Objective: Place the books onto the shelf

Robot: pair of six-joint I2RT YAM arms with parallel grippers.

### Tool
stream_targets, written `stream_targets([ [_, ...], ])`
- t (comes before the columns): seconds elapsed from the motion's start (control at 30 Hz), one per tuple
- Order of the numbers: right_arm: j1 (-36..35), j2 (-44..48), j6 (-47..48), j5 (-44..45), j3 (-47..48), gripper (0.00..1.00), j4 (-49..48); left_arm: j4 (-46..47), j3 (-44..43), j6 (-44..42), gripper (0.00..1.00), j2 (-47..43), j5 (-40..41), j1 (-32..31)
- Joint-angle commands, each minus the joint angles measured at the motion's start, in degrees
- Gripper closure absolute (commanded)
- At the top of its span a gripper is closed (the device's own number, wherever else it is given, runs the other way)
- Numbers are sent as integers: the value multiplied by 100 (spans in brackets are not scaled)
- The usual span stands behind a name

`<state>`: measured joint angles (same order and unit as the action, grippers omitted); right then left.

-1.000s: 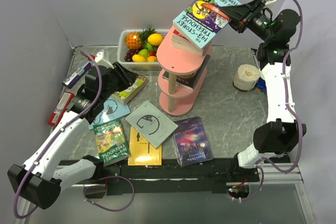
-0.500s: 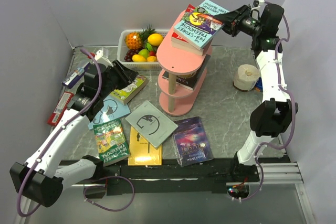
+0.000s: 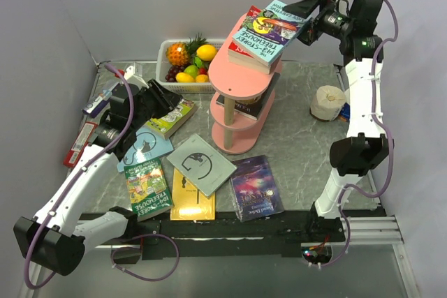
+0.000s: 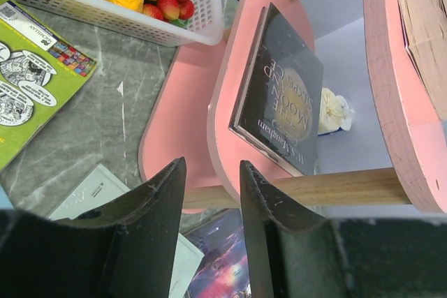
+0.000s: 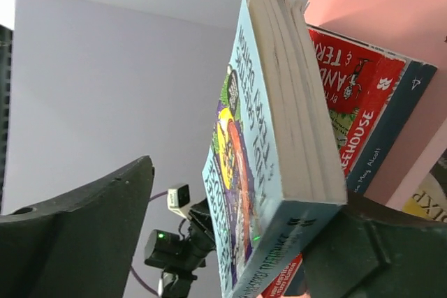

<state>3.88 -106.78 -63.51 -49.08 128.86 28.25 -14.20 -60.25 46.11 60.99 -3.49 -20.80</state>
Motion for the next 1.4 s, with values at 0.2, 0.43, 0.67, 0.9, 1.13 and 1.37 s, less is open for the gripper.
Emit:
stream_targets([
  [0.2,-28,-88,1112,855,825,8,1348,268,-57,-40,57,-52,-196,32],
  [0.43,-63,-36,1376,1155,659,19,1527,303,13,3,57,0,-284,41],
  [0.67,-98,43,1411,1269,544,39,1517,347,66,12,57,0,-319,41],
  [0.9,-221,-96,1560,1269,762,63,1648,391,127,39,57,9,-363,41],
  [1.13,-291,-194,1701,1225,904,32,1824,374,154,30,57,-8,-372,41],
  [1.37,-204,105,1894,1586,667,15,2070,365,171,21,57,-8,-372,41],
])
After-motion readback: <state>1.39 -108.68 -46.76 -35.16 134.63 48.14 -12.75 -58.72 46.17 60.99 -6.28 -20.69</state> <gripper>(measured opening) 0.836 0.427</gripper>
